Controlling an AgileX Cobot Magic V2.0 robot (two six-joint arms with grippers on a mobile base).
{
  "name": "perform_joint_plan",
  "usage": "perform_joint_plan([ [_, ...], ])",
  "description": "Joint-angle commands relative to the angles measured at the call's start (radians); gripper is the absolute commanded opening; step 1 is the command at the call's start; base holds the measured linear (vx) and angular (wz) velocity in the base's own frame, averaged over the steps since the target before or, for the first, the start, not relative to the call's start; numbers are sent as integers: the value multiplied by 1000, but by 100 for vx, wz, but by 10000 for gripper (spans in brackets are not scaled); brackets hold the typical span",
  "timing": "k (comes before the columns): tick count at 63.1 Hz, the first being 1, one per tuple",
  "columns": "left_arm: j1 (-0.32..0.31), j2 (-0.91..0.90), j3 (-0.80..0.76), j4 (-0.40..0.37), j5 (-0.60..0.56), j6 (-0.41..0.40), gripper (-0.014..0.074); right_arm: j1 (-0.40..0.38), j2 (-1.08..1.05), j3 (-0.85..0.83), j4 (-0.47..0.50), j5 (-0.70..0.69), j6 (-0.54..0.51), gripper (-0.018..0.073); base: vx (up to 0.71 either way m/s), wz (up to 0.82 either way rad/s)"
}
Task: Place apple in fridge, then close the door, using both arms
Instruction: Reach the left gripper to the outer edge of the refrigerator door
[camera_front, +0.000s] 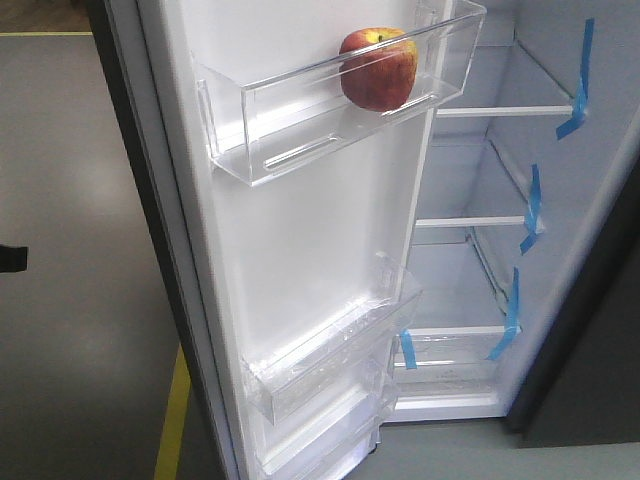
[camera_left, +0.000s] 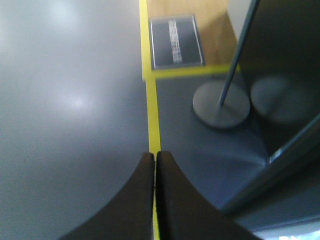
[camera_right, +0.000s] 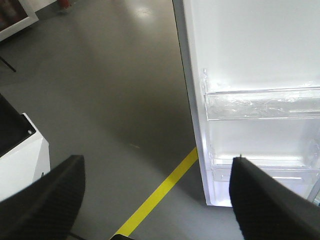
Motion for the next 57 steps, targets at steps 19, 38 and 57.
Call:
perform_joint_plan([
  [19,-3,285,-321,-158,112,148,-6,-4,11,-23,43,-49,-2,576,0,0],
  [38,-3,503,-575,-597,189,396,-6,-4,11,-23,43,-49,-2,576,0,0],
  [57,-7,655,-746,-901,320,494,-6,-4,11,-23,44,-49,-2,576,0,0],
])
